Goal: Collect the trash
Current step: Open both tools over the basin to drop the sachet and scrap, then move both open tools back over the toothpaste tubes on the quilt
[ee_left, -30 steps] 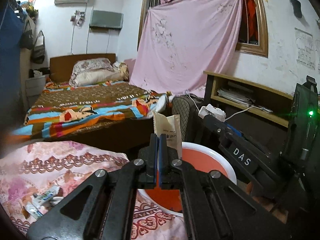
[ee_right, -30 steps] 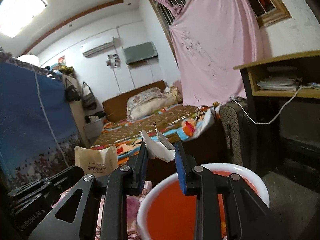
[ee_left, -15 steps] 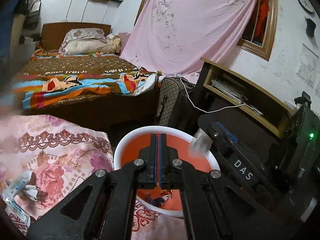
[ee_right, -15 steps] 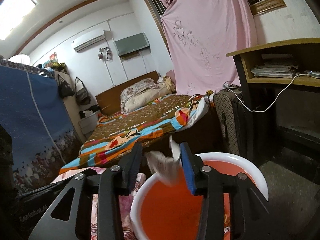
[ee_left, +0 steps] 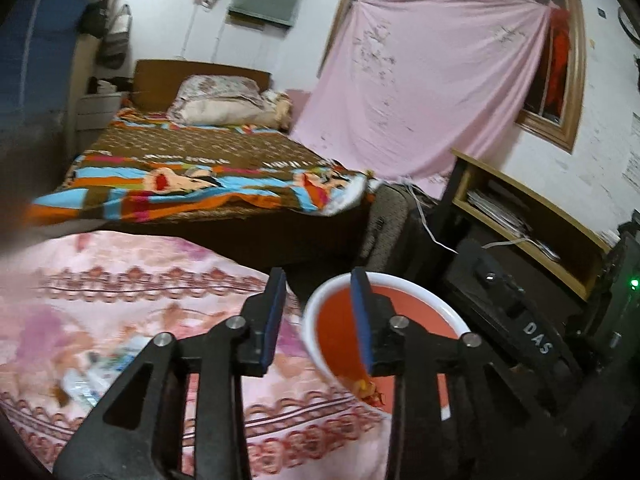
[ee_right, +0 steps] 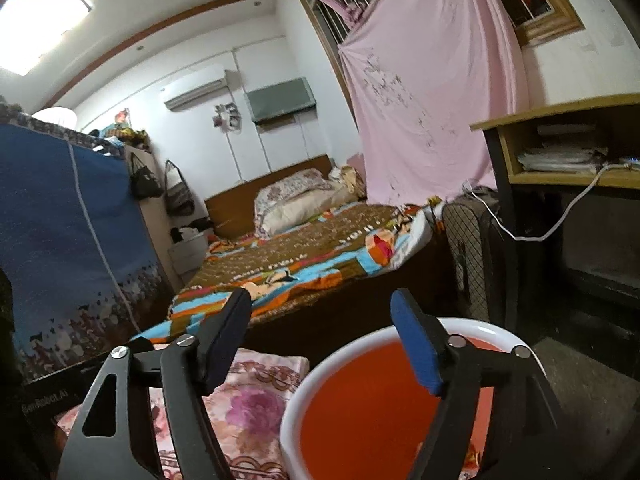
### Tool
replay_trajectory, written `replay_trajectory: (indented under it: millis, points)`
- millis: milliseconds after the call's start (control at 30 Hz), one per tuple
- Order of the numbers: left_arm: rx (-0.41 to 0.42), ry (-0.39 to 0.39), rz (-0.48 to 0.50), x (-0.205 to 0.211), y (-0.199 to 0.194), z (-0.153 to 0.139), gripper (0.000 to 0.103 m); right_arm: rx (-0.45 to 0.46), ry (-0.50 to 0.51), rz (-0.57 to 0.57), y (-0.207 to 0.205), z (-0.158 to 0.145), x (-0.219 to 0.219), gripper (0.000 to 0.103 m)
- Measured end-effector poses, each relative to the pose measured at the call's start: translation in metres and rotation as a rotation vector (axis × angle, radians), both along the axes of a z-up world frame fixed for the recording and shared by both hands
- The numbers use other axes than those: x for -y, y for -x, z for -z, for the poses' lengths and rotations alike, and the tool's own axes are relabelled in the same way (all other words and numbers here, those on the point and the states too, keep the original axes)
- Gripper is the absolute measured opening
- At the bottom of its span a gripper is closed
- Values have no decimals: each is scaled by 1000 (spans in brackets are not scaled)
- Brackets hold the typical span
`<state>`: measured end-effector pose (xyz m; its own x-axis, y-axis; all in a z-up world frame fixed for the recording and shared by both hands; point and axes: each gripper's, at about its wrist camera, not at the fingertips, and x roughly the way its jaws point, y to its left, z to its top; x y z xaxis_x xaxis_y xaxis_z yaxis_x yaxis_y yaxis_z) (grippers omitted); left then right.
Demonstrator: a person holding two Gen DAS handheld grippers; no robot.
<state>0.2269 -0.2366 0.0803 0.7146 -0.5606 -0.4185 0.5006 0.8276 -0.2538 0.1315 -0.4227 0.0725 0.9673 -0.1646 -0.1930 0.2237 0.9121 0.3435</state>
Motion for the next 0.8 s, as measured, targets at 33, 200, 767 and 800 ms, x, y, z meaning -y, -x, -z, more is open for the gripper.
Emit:
replay_trajectory:
  millis: [33,200,767,800]
  points:
    - [8,0,-20,-7,1,-1,24,10,11,-9,0,-2,-4,74]
    - [47,-3,-114,-39,5,-4,37,51,59,-50,-1,-8,-23,83]
    - [236,8,-456,-147,40,-3,92,134,177,-274,-8,-16,-102,103]
    - [240,3,-463,-150,42,-2,92,134,184,-288,-8,-16,-107,103]
